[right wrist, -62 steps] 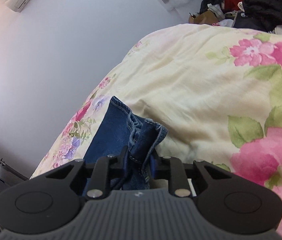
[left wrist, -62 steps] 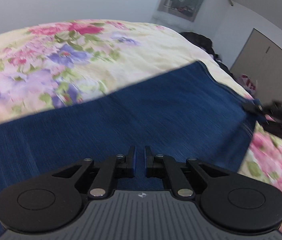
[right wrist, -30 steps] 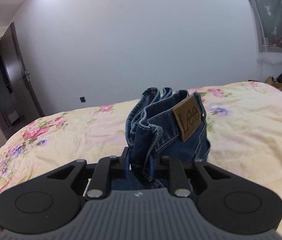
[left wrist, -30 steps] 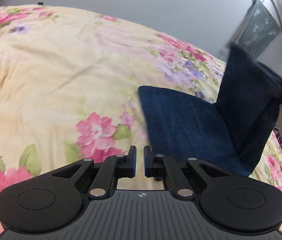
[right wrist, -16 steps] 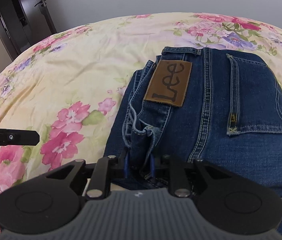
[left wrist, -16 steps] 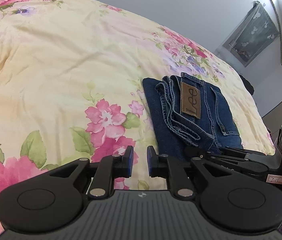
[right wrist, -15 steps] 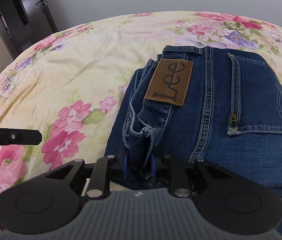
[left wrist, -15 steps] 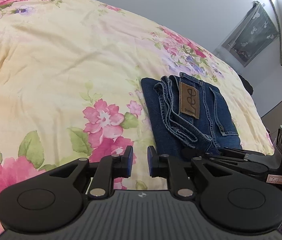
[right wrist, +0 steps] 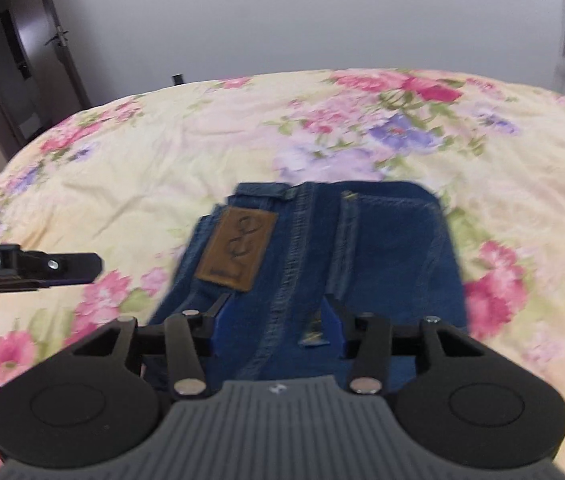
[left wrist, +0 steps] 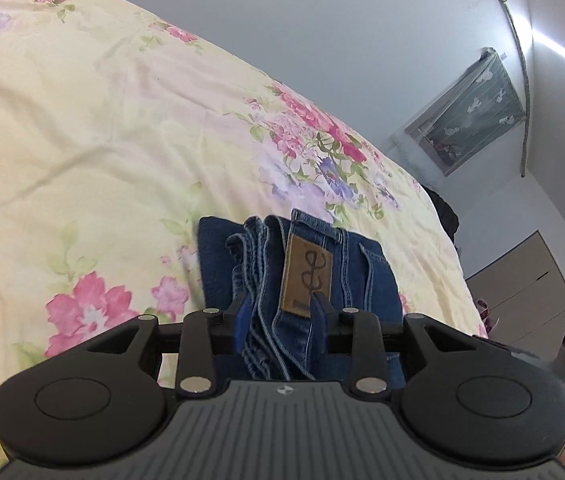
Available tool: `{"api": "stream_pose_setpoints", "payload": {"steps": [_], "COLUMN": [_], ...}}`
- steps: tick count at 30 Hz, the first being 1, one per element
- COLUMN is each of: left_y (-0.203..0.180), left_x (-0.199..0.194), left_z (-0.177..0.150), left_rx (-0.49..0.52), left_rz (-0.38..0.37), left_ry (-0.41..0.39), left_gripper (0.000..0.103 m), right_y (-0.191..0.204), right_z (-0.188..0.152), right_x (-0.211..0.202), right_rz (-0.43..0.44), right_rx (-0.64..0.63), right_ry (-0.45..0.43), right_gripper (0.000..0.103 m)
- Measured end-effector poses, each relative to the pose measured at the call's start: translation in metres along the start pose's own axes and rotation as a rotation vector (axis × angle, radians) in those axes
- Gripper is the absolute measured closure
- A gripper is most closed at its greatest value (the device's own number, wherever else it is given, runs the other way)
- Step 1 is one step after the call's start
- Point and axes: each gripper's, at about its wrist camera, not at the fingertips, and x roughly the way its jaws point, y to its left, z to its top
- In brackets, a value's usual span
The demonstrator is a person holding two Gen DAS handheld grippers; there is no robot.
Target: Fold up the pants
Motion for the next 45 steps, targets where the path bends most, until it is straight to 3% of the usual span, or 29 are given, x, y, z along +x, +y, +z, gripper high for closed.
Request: {"api": "stream_pose_setpoints", "payload": {"steps": [3,6,10,11,13,17,19,23,27,30,34,45], "left_y": [0.009,0.026,0.045,0.047,0.042,0.008,0.002,0.014,0.016,0.008,0.003,-0.005], "left_x": [0.032,0.067,0.098,0.100,0.100,0.084,0.078,0.073,0.065,0.070,0.093,0.134], "left_z": [0.015,0.025,0.031,0.032,0.034,0.034,0.034,0.041,0.045,0.046,0.042,0.040], "left_rx": [-0.056,-0.124,-0.182,-0.191,-0.162,0.065,0.110,0.066,0.028,0.003,-0.013,0.006], "left_rz": [-0.022,-0.019,-0.047,-0.064,-0.085,-0.159,-0.163,-0.026,-0.070,-0.139,-0.094,-0.080], "left_ry": [0.014,0.033,0.046,0.031,0.005,-0.048,-0.060,-0.077,-0.043,-0.015,0.026,0.077], "left_gripper": [0.063,0.057,0.058,0.067,0.075,0.075,0.075,0.075,0.075,0.062,0.061,0.062], "right_y": [-0.031,-0.055,-0.068,-0.068,-0.068,-0.074,-0.076,-0.072,-0.069,-0.072,-0.071,-0.086], "right_z": [0.003,0.002,-0.004,-0.006,-0.010,-0.016,-0.018,-0.020,-0.018,-0.017,-0.019,-0.026], "right_x": [0.011,0.023,0.040,0.044,0.048,0.051,0.055,0.056,0.056,0.057,0.055,0.058], "right_rz": [-0.037,-0.038,-0.001,0.002,0.008,0.027,0.034,0.025,0.017,0.026,0.029,0.104], "right_rx": [0.038,0.071,0.106,0.105,0.100,0.122,0.137,0.124,0.105,0.115,0.118,0.143], "right_ry": [0.004,-0.010,-0.004,-0.007,-0.013,-0.019,-0.017,-0.021,-0.014,-0.011,-0.015,-0.031], "right_gripper": [0.078,0.081,0.082,0.082,0.082,0.081,0.081,0.080,0.080,0.080,0.080,0.079]}}
